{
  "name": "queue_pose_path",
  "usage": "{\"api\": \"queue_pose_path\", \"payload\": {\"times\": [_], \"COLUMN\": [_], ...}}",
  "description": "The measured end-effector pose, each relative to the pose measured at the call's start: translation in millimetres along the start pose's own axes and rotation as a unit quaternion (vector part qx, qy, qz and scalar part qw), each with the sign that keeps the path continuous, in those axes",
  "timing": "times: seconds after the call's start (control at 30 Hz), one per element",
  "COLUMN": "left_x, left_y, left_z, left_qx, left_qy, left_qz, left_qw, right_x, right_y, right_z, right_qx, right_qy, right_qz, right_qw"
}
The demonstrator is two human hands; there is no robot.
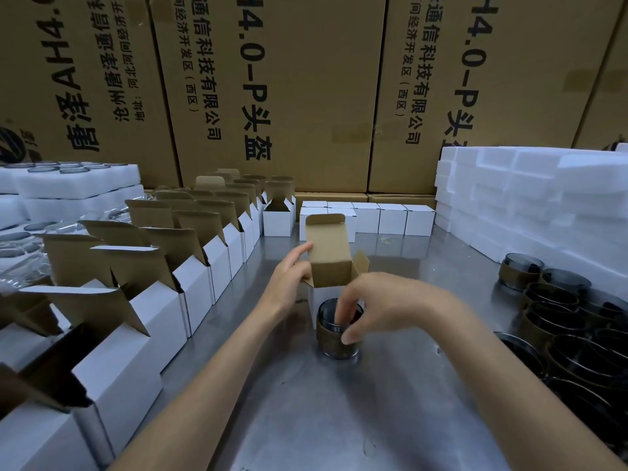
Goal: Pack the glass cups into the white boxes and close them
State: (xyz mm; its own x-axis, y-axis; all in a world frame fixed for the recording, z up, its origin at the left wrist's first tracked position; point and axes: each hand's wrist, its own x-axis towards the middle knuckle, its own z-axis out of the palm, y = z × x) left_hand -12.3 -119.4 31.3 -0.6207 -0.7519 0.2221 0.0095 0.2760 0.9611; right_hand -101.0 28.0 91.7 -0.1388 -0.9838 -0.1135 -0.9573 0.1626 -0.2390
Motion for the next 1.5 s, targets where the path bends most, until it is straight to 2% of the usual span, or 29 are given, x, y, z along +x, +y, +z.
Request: {"api": "queue_pose_path", "payload": {"times": [0.1,0.27,0.33,0.43,0.5,0.57,0.67,0.8,1.03,1.33,1.4,1.47,1.5], "left_x": [-2,-1,0,-1,-1,-1,0,1,5,5,6,6,6], "left_y": [1,-3,-3,-2,-2,-2,-3,-5,-9,-11,-13,-12,-11], "left_z": [-1,-2,-2,-1,-1,-1,-3,-3,-3,-5,-5,-6,-6], "left_qx": [-0.014,-0.042,-0.062,-0.061,-0.058,-0.051,-0.046,-0.043,-0.056,-0.055,-0.055,-0.063,-0.072], "left_qy": [0.007,0.010,0.010,0.010,0.013,0.014,0.012,0.009,0.008,0.002,-0.001,-0.003,-0.001], "left_qz": [0.001,0.000,-0.009,-0.017,-0.014,-0.005,-0.002,0.005,0.002,0.004,0.008,0.016,0.023], "left_qw": [1.000,0.999,0.998,0.998,0.998,0.999,0.999,0.999,0.998,0.998,0.998,0.998,0.997], "right_x": [1,-7,-9,-1,9,17,26,31,31,31,33,34,35], "right_y": [2,9,12,13,13,16,23,24,21,24,23,24,26], "right_z": [2,-17,-24,-21,-12,1,18,27,31,31,27,22,20], "right_qx": [-0.023,0.081,0.167,0.258,0.203,0.085,-0.033,-0.088,-0.112,-0.161,-0.097,0.076,0.184], "right_qy": [0.005,0.062,0.129,0.276,0.353,0.387,0.378,0.332,0.316,0.334,0.380,0.447,0.466], "right_qz": [0.009,-0.030,-0.054,-0.044,-0.028,-0.011,-0.008,-0.027,-0.039,-0.022,-0.020,0.000,0.010], "right_qw": [1.000,0.994,0.976,0.925,0.913,0.918,0.925,0.939,0.941,0.929,0.920,0.891,0.866]}}
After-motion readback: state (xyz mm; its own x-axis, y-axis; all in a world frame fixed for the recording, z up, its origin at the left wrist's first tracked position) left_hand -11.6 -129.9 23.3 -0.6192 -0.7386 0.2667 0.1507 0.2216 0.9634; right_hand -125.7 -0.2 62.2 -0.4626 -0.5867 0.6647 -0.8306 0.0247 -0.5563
